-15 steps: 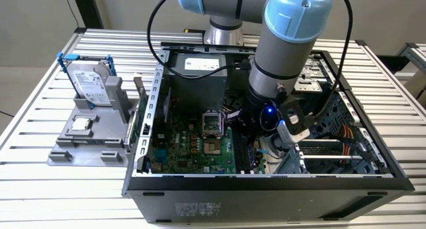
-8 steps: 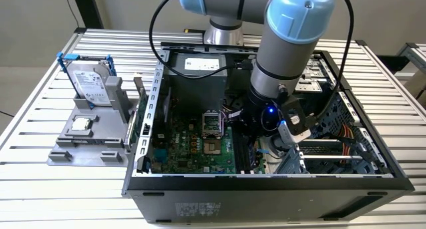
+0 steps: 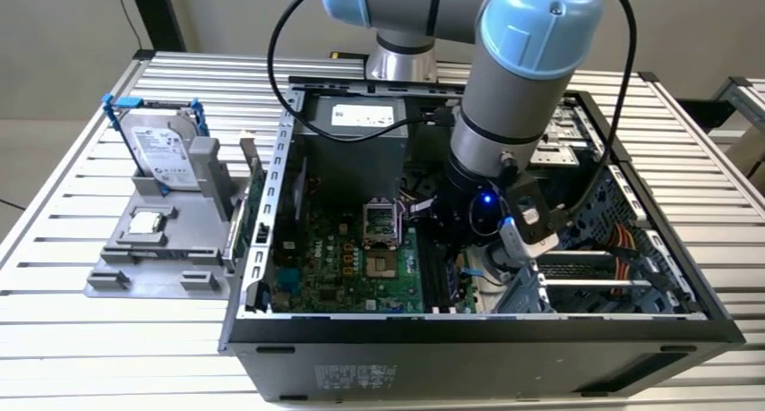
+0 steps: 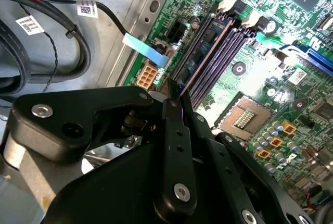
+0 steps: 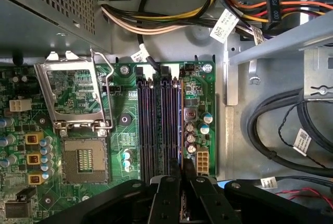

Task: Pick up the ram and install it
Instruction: 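Insert the ram into the slot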

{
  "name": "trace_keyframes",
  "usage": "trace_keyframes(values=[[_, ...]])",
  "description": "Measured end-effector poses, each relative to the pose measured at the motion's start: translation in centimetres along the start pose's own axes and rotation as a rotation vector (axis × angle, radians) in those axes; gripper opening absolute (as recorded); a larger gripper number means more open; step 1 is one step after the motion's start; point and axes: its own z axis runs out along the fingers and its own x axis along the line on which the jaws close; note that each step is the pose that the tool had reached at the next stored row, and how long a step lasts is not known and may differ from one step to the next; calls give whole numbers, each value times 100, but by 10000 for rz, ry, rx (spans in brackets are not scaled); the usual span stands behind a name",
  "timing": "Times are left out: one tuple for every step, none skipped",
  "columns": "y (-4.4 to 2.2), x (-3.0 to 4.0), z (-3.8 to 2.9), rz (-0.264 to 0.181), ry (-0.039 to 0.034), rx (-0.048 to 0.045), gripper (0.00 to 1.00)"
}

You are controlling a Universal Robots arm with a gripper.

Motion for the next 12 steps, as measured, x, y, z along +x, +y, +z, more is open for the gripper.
trace_keyframes(values=[[-1, 0, 0, -1, 1, -2, 0], [-1, 0, -1, -2, 6, -2, 0], [-2, 0, -2, -4, 15, -2, 0], [-1, -1, -3, -4, 35, 8, 0], [1, 0, -5, -4, 61, 32, 0], [7, 1, -7, -4, 84, 39, 0], [19, 2, -6, -3, 100, 45, 0], [29, 1, -5, -4, 110, 55, 0], [32, 2, -5, -4, 122, 70, 0], [32, 2, -5, -4, 133, 88, 0], [32, 2, -5, -4, 141, 107, 0], [32, 1, -5, -3, 149, 128, 0]])
